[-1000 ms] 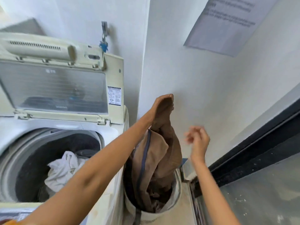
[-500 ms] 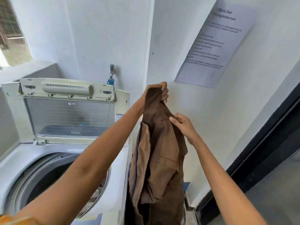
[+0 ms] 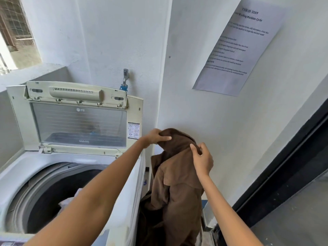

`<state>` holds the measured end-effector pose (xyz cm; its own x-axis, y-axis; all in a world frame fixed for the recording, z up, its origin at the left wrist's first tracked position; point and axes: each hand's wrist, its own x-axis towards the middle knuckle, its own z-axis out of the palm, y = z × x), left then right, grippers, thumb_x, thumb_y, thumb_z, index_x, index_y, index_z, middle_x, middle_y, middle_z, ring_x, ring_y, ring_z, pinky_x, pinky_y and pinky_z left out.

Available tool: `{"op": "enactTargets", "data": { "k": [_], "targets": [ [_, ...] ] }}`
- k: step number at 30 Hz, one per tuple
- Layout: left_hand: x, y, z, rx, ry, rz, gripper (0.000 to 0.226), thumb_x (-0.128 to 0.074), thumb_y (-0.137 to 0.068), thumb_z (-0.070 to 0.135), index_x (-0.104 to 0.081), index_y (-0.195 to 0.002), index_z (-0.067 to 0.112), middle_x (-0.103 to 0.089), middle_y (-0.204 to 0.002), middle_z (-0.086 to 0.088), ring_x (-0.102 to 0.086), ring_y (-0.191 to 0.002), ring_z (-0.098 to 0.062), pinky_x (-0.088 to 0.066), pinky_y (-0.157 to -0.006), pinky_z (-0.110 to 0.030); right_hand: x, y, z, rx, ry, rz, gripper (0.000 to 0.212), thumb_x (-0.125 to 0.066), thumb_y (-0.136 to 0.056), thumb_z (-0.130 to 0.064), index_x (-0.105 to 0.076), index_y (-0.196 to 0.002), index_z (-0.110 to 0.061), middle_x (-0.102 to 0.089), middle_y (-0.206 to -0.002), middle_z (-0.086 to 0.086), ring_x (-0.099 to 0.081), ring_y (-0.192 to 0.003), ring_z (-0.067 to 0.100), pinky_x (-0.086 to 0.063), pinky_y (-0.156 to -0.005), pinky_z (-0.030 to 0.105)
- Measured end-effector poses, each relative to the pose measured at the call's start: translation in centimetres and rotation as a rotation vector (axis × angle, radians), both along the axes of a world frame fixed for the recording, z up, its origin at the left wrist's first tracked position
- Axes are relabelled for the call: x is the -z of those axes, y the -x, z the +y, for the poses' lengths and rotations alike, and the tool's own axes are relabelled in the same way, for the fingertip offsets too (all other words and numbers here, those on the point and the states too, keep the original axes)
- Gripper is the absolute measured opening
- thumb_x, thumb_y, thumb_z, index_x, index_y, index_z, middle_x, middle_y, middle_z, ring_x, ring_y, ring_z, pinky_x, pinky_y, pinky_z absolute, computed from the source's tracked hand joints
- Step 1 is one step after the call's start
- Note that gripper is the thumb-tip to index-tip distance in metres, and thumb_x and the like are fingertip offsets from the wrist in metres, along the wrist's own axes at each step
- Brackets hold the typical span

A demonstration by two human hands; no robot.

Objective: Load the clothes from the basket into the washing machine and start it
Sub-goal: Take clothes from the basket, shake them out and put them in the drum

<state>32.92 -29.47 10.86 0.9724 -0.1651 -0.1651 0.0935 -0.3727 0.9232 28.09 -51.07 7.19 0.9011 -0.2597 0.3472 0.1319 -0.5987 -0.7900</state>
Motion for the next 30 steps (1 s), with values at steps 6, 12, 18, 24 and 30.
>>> {"op": "enactTargets", "data": {
  "k": [6, 12, 18, 24, 30],
  "targets": [
    [1.7, 1.1, -3.0, -0.269, 0.332, -0.138, 0.015, -0.046, -0.099, 0.017, -0.061, -0.095, 0.015, -0.058, -0.087, 0.001, -0.052, -0.079, -0.006, -0.043, -0.067, -0.013, -0.3, -1.2, -2.0, -0.487, 0.083, 0.304, 0.022, -0.065, -0.085, -0.039, -0.056, -0.088, -0.020, -0.062, -0.087, 0.003, -0.059, -0.076, 0.016, -0.048, -0.067, 0.031],
    [1.2, 2.7, -5.6, -0.120, 0.157, -0.269, 0.025, -0.047, -0.094, 0.000, -0.067, -0.108, -0.001, -0.068, -0.100, -0.005, -0.061, -0.078, 0.010, -0.044, -0.077, -0.003, -3.8, -2.3, -1.3, -0.679, -0.130, 0.383, 0.059, -0.068, -0.084, -0.032, -0.041, -0.136, -0.021, -0.053, -0.123, -0.003, -0.053, -0.113, 0.011, -0.046, -0.095, 0.030],
    [-1.7, 3.6, -4.7, -0.144, 0.398, -0.246, 0.030, -0.045, -0.086, -0.010, -0.068, -0.098, 0.003, -0.063, -0.056, 0.013, -0.055, -0.054, 0.001, -0.044, -0.059, -0.009, -3.2, -2.6, -0.4, -0.790, -0.036, 0.463, 0.031, -0.062, -0.088, -0.013, -0.055, -0.117, -0.020, -0.069, -0.089, 0.001, -0.063, -0.094, 0.011, -0.044, -0.095, 0.029],
    [-9.3, 4.3, -4.1, 0.004, 0.491, -0.355, 0.031, -0.047, -0.073, -0.003, -0.071, -0.082, 0.014, -0.063, -0.056, 0.011, -0.052, -0.051, 0.000, -0.040, -0.054, -0.011, -2.8, -2.4, 2.1, -0.826, -0.035, 0.536, 0.021, -0.049, -0.097, -0.027, -0.065, -0.108, -0.017, -0.068, -0.105, 0.002, -0.064, -0.096, 0.016, -0.051, -0.081, 0.025],
    [-15.0, 3.2, -2.9, -0.045, 0.511, -0.469, 0.034, -0.048, -0.064, -0.001, -0.075, -0.067, 0.020, -0.060, -0.054, 0.004, -0.051, -0.052, -0.006, -0.042, -0.054, -0.014, -6.6, -5.3, 1.8, -0.811, 0.186, 0.498, 0.019, -0.053, -0.095, -0.018, -0.064, -0.108, -0.010, -0.069, -0.106, 0.009, -0.065, -0.096, 0.022, -0.054, -0.082, 0.033]
  ]
}}
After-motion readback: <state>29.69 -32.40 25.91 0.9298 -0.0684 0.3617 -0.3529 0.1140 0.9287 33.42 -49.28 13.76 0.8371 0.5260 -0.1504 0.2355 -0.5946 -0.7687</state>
